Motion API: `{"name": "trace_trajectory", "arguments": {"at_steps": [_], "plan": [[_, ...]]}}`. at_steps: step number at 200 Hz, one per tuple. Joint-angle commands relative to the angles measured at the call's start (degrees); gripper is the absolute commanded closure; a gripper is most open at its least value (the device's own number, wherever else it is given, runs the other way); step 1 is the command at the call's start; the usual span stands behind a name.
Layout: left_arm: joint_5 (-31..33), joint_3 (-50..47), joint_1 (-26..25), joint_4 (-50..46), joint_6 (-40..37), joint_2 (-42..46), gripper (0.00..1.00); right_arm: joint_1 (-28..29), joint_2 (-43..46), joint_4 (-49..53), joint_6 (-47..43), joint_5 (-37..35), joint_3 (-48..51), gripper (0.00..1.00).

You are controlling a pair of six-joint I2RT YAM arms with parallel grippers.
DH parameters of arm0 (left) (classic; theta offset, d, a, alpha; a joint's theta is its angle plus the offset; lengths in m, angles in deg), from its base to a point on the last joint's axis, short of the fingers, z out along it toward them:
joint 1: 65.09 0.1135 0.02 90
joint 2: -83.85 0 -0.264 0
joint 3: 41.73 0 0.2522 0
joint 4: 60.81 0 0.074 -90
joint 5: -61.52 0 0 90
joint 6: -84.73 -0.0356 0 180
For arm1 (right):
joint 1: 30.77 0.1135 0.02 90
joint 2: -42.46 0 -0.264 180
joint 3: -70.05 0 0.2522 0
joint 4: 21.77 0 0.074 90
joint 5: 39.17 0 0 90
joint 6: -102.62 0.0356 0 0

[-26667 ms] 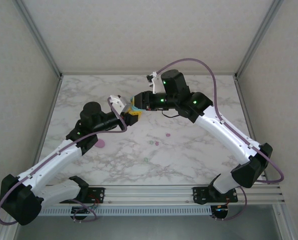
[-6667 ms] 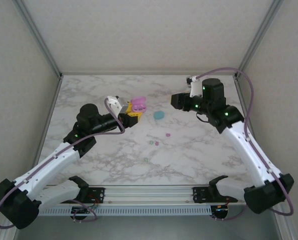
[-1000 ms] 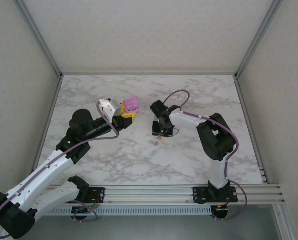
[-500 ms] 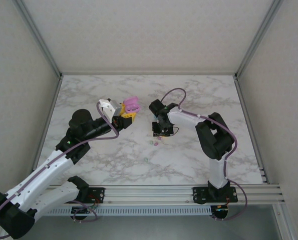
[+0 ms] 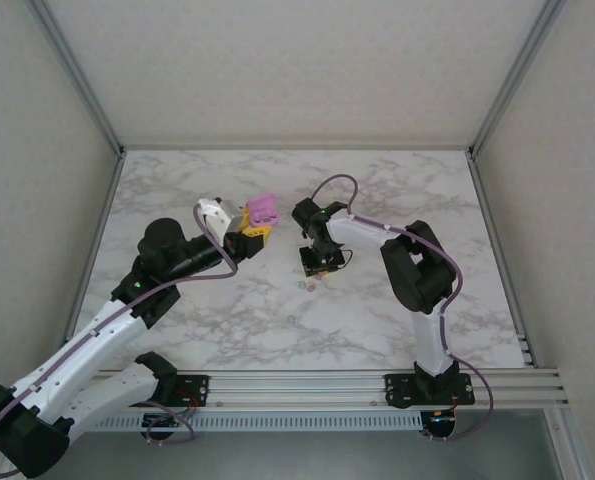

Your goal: Insert wireless bluetooth earbuds into charging case

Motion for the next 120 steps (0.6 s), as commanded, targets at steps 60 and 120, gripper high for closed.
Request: {"name": "trace_trajectory", "arguments": {"at_steps": [60, 120], "plan": [[0.69, -0.09, -0.54, 0.06, -0.10, 0.56, 0.76, 0.73, -1.65, 4.62, -3.00, -1.47, -2.13, 0.73], [0.72, -0.17, -0.54, -0.12, -0.20, 0.56, 0.76, 0.75, -2.77, 4.88, -3.02, -1.60, -2.39, 0.76]]}}
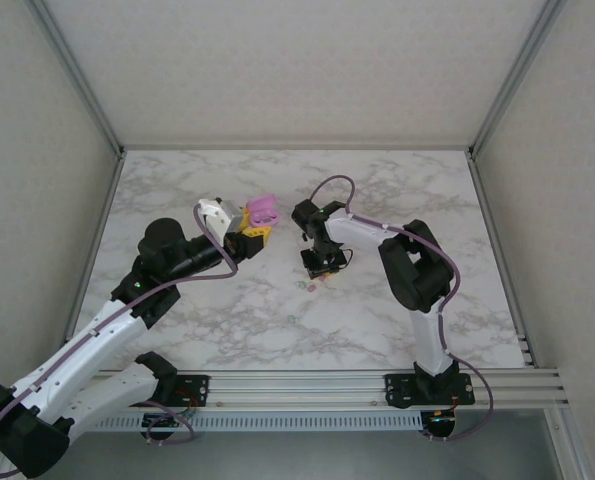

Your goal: Insert wireless bluetooth earbuds into charging case

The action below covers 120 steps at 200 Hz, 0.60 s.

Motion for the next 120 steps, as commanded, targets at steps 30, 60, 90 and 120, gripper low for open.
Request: {"name": "trace_trajectory", "arguments": {"at_steps": [30, 60, 90, 120], "plan": [[1.01, -0.26, -0.54, 0.10, -0.39, 0.73, 0.76, 0.74, -0.40, 1.47, 0.14, -0.11, -0.89, 0.78], [1.15, -0.26, -0.54, -0.18, -0.73, 0.91, 0.76, 0.19, 4.58, -0.01, 1.08, 2.61, -0.02, 0.79], [2.02, -0.31, -0.54, -0.78, -1.89, 1.47, 0.76, -3.42, 13.35, -6.69, 4.87, 14.81, 4.51, 0.79], [3.20, -0.38, -0.46, -2.01, -3.72, 1.78, 0.76, -9.33, 22.03, -20.89, 12.63, 37.02, 11.75, 0.79]]}}
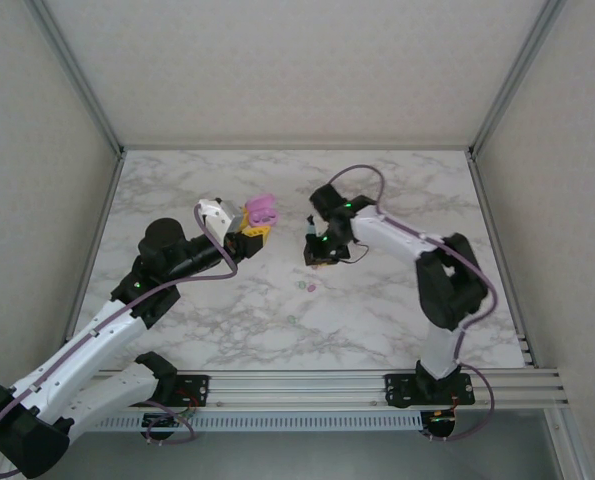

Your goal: Insert wireless bluetooth earbuds into charging case

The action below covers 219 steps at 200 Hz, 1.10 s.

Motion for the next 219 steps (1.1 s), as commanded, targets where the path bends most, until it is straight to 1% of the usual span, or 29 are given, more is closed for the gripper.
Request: {"name": "trace_trajectory", "arguments": {"at_steps": [1, 14, 42, 61, 75, 104, 124, 140, 163, 193, 219], "plan": [[1.72, -0.41, -0.46, -0.91, -2.24, 1.57, 0.76, -4.70, 6.88, -12.68, 7.90, 20.77, 4.82, 0.79], [2.08, -0.52, -0.32, -0.83, -2.63, 1.74, 0.76, -6.44, 9.03, -16.96, 10.84, 28.89, 6.32, 0.79], [1.83, -0.68, 0.55, -0.31, -2.78, 1.66, 0.77, -8.19, 12.12, -27.77, 18.58, 42.13, 8.79, 0.79], [1.02, -0.92, 1.53, 0.21, -2.57, 1.70, 0.77, -8.15, 13.12, -33.96, 24.46, 47.37, 9.22, 0.79], [0.21, -1.10, 2.58, 0.49, -2.36, 1.74, 0.77, -8.21, 13.61, -37.03, 28.33, 49.30, 9.20, 0.79], [-1.67, -1.72, 5.10, 1.43, -1.70, 1.91, 0.78, -8.29, 14.32, -44.97, 37.42, 50.98, 9.62, 0.79], [-3.24, -2.02, 6.29, 1.81, -1.38, 1.67, 0.78, -8.28, 14.66, -47.68, 41.11, 51.07, 9.52, 0.79], [-4.42, -2.02, 6.40, 1.46, -1.56, 1.18, 0.79, -8.28, 15.21, -47.81, 42.12, 50.19, 8.80, 0.79], [-5.61, -2.28, 6.40, 1.63, -1.80, 0.56, 0.79, -8.22, 16.47, -46.61, 41.67, 48.56, 8.03, 0.80], [-6.58, -3.22, 6.31, 3.65, -2.05, 0.63, 0.80, -7.64, 19.67, -44.42, 36.33, 44.27, 7.14, 0.79], [-7.45, -3.78, 5.97, 5.53, -2.70, 0.16, 0.79, -6.02, 21.86, -40.93, 29.11, 40.55, 5.61, 0.79]]}}
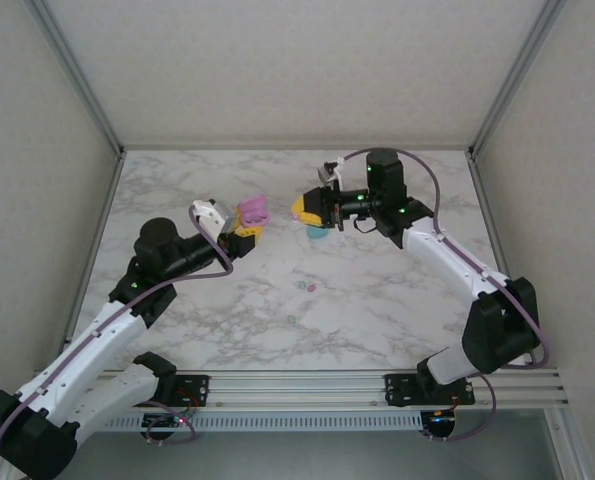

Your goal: Insert wireless bluetooth earbuds into charging case

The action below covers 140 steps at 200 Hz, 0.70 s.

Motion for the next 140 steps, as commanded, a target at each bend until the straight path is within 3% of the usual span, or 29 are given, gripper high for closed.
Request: {"name": "trace_trajectory", "arguments": {"at_steps": [1, 55, 140], "plan": [[-2.43, -0.83, 0.11, 4.09, -0.93, -0.19, 0.79, 1.81, 3.22, 2.77, -7.52, -3.81, -3.02, 0.79], [-4.83, 1.06, -0.86, 3.08, -2.42, -2.05, 0.79, 7.27, 4.00, 10.48, -20.04, -8.57, -7.96, 0.79], [-6.13, 1.97, -2.09, 3.77, -1.07, -2.33, 0.79, 9.28, 1.41, 14.72, -23.62, -11.46, -10.77, 0.80]]}}
